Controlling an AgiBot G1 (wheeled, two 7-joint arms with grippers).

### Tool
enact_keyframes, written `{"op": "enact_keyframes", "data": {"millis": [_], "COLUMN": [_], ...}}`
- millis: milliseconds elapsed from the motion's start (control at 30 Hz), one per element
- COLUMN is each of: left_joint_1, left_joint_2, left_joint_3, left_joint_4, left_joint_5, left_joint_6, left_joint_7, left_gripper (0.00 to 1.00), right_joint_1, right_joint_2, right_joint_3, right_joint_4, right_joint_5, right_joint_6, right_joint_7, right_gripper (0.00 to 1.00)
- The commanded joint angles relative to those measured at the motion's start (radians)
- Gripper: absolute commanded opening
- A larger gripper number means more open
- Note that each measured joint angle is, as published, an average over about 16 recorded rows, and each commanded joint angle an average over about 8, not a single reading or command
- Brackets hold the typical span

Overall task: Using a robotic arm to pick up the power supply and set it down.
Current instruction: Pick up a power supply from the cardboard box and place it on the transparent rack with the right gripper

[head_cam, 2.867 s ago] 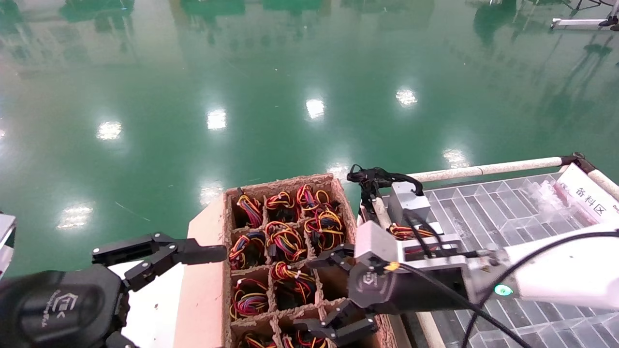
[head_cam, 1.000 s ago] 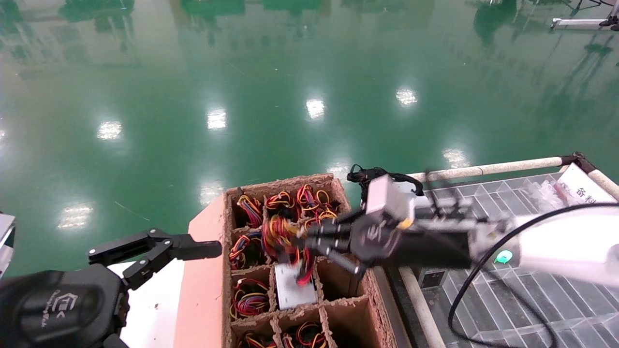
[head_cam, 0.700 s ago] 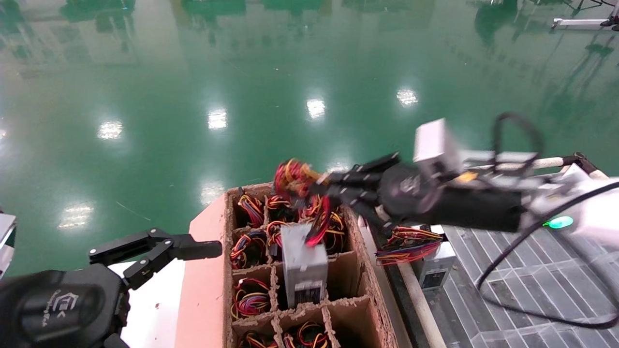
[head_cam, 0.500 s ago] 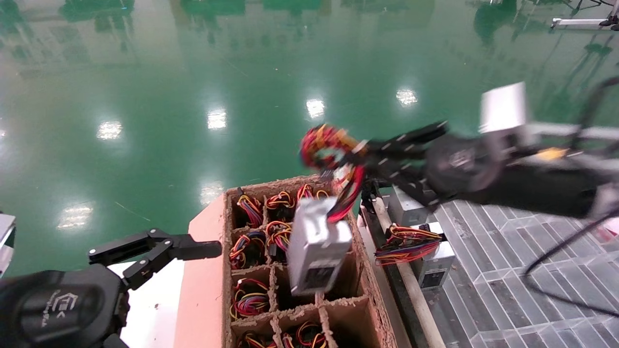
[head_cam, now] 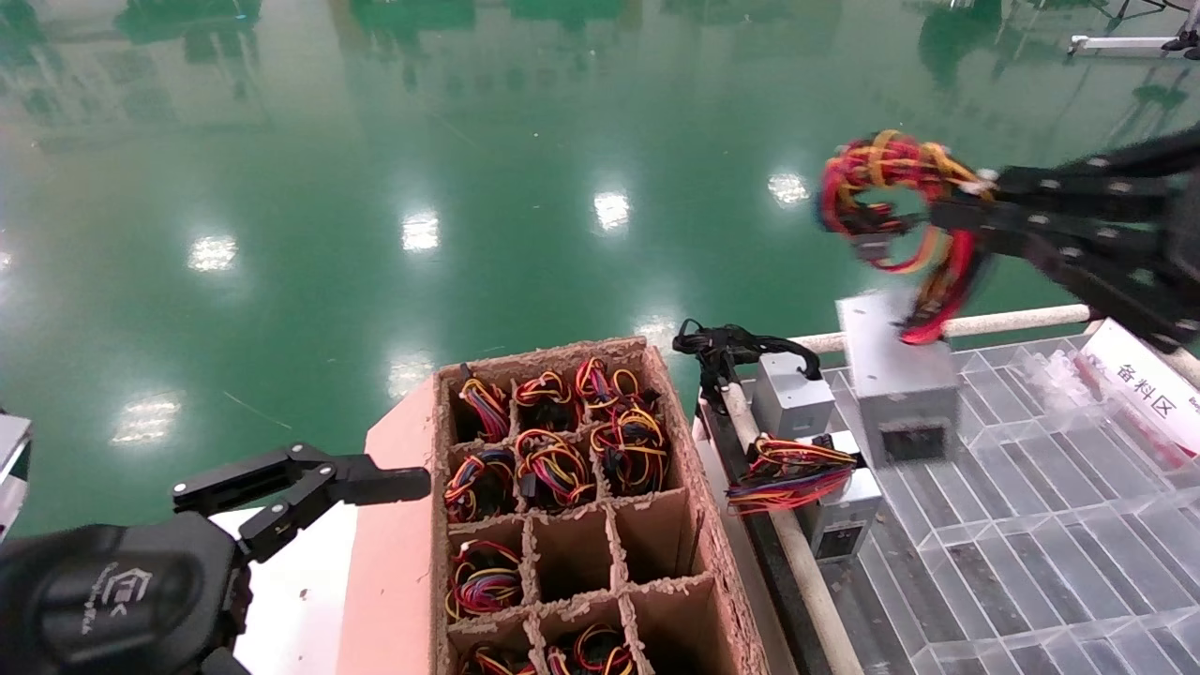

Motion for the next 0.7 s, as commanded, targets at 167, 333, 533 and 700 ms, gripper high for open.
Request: {"op": "enact_keyframes", "data": {"millis": [167, 333, 533, 700], "left_joint_1": [0.000, 0.000, 0.000, 0.000], "left_joint_2": [0.000, 0.000, 0.000, 0.000], "left_joint_3": [0.000, 0.000, 0.000, 0.000], "left_joint_4": [0.000, 0.000, 0.000, 0.000], "left_joint_5": [0.000, 0.000, 0.000, 0.000], "left_joint_6": [0.000, 0.000, 0.000, 0.000], "left_joint_7": [0.000, 0.000, 0.000, 0.000], "left_gripper": [1.00, 1.00, 1.00, 1.00], "right_joint_1": [-0.116, -0.225, -0.309, -0.352], "right_joint_2": [0.108, 0.143, 0.161, 0.169], "right_joint_3": [0.033, 0.047, 0.050, 0.053], "right_joint_4": [0.057, 0.058, 0.048, 0.023], "right_joint_5": [0.062, 0.119, 0.154, 0.171], "right_joint_6": [0.026, 0.032, 0.033, 0.032], "right_joint_7": [0.020, -0.008, -0.032, -0.051], "right_gripper": [0.00, 0.00, 0.00, 0.00]}}
